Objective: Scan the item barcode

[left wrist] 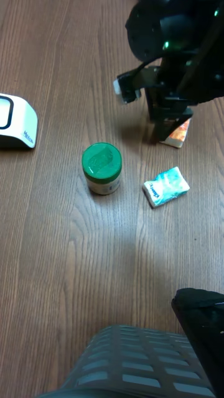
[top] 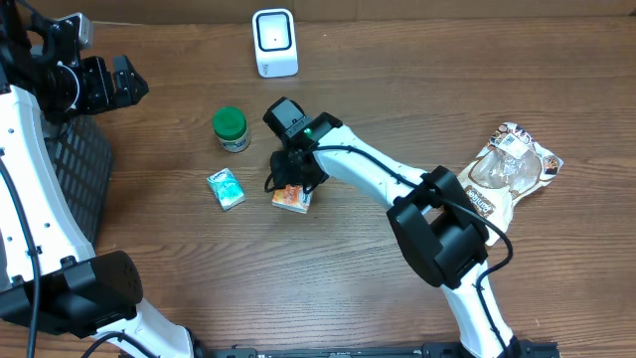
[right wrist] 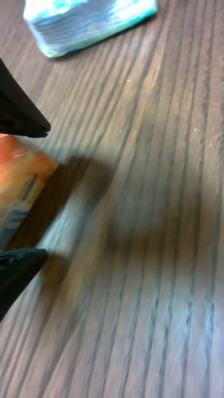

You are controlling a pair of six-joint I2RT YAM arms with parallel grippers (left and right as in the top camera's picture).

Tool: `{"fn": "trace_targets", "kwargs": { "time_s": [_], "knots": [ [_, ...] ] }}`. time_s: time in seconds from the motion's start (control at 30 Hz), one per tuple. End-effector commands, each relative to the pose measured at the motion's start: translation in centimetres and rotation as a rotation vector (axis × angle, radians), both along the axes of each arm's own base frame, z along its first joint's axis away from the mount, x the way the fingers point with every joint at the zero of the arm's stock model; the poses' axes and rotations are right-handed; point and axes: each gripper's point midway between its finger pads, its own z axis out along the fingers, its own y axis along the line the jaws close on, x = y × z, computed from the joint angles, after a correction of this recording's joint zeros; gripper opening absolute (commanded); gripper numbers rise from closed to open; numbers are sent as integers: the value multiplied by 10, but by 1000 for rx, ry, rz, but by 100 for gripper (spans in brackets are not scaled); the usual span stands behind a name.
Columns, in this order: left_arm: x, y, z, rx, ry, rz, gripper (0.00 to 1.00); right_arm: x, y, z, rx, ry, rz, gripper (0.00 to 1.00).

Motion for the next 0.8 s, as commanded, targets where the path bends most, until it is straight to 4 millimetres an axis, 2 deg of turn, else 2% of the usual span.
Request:
{"fn": "trace_targets", "kwargs": {
  "time_s": [0.0, 0.13, 0.23, 0.33, 0.37, 0.53, 0.77],
  "knots": [
    [-3, 0, 14, 22, -40, -13, 99, 8, 4, 62, 76, -103, 20, 60],
    [-3, 0, 14, 22, -40, -13, 100, 0, 3, 98, 130, -122, 42, 61],
    [-3, 0, 14, 22, -40, -13, 100, -14, 9, 105, 175, -67, 67, 52],
    [-3, 0, 14, 22, -40, -13, 100, -32, 13, 93, 183, 24, 64, 11],
    [-3, 0, 14, 22, -40, -13, 100, -38, 12, 85, 171, 55, 55, 4],
    [-3, 0, 14, 22, -40, -13, 100, -70, 12, 50, 102, 148, 59, 4],
    [-3, 0, 14, 22, -40, -13, 100, -81, -11, 18, -8, 182, -42, 4]
  ]
}}
